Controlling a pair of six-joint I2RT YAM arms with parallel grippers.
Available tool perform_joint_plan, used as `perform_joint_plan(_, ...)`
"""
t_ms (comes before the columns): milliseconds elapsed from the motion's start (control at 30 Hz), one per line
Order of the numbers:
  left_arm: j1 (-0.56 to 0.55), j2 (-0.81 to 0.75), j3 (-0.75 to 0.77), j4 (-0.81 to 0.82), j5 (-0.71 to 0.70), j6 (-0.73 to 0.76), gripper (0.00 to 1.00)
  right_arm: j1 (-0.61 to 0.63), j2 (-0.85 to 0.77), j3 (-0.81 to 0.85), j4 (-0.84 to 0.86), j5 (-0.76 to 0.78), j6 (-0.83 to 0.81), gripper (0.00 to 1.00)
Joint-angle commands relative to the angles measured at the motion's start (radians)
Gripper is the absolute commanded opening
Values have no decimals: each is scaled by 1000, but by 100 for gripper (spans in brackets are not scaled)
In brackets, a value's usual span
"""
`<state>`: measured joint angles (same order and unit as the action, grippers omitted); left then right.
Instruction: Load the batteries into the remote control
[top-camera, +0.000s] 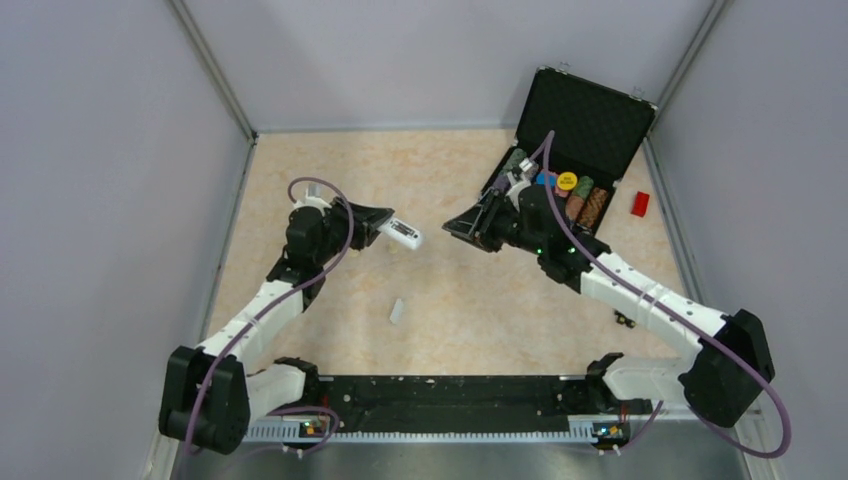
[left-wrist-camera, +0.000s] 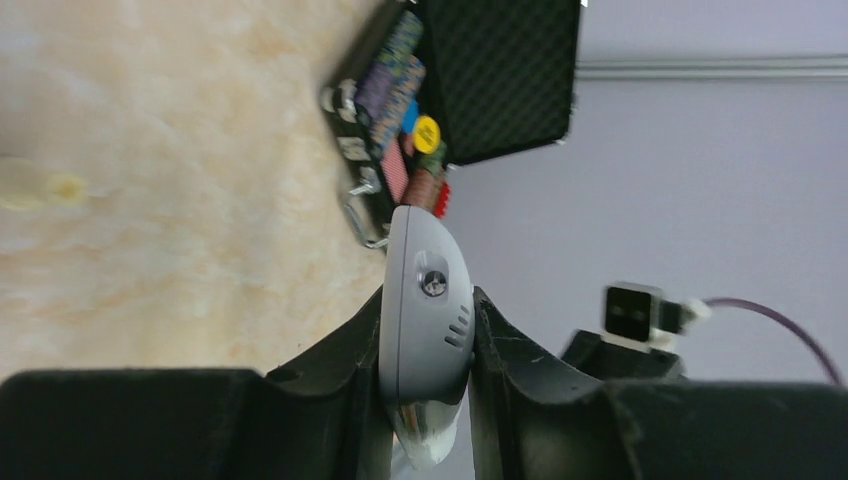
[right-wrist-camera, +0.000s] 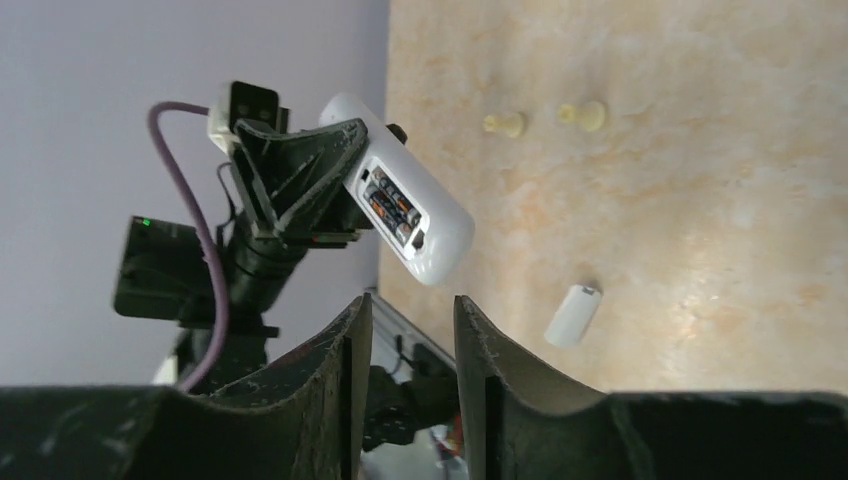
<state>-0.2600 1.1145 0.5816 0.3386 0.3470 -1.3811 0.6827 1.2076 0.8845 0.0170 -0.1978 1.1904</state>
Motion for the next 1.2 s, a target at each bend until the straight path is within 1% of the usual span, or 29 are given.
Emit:
perform_joint_plan(0, 45, -58, 1, -101, -91, 220, 0, -8, 37, 136, -222, -21, -392, 38)
perform_joint_plan(100, 73, -79, 18, -175, -113, 296, 0, -4, 120, 187, -310, -41, -576, 45)
perform_joint_plan(200, 92, -105, 47, -283, -182, 374, 0, 30, 196, 220, -361, -12, -621, 48)
perform_joint_plan(267, 107, -119, 74, -377, -256, 415, 0, 95, 244, 259, -398, 85, -629, 48)
perform_joint_plan(333, 121, -129, 97, -448, -311, 442, 0, 197, 306, 298, -428, 181, -633, 49)
perform_joint_plan(433, 140, -135, 127, -541, -399, 474, 0, 290, 425, 379, -493, 273, -583, 50)
perform_joint_plan(533, 149, -144, 158, -609, -484, 508, 0, 366, 544, 458, -548, 364, -506, 55)
perform_joint_plan(633, 158, -159, 193, -680, -580, 530, 0, 407, 636, 539, -611, 418, -424, 63)
perform_joint_plan(700, 160, -175, 207, -708, -640, 542, 0, 427, 686, 569, -630, 465, -337, 67)
perform_joint_plan(733, 162, -183, 217, -729, -665, 542, 0, 428, 718, 589, -649, 477, -300, 67)
perform_joint_plan(800, 163, -194, 234, -757, -707, 561, 0, 435, 781, 657, -719, 513, -243, 68)
perform_joint_plan(867, 165, -201, 246, -783, -733, 575, 0, 451, 830, 720, -743, 558, -222, 68)
perform_joint_plan(967, 166, -221, 247, -821, -727, 586, 0, 460, 903, 806, -781, 572, -168, 67)
perform_joint_plan(1067, 166, -254, 226, -836, -732, 602, 0, 461, 974, 854, -852, 585, -89, 66)
perform_joint_plan(1167, 154, -277, 215, -845, -754, 608, 0, 464, 996, 862, -900, 586, -29, 63)
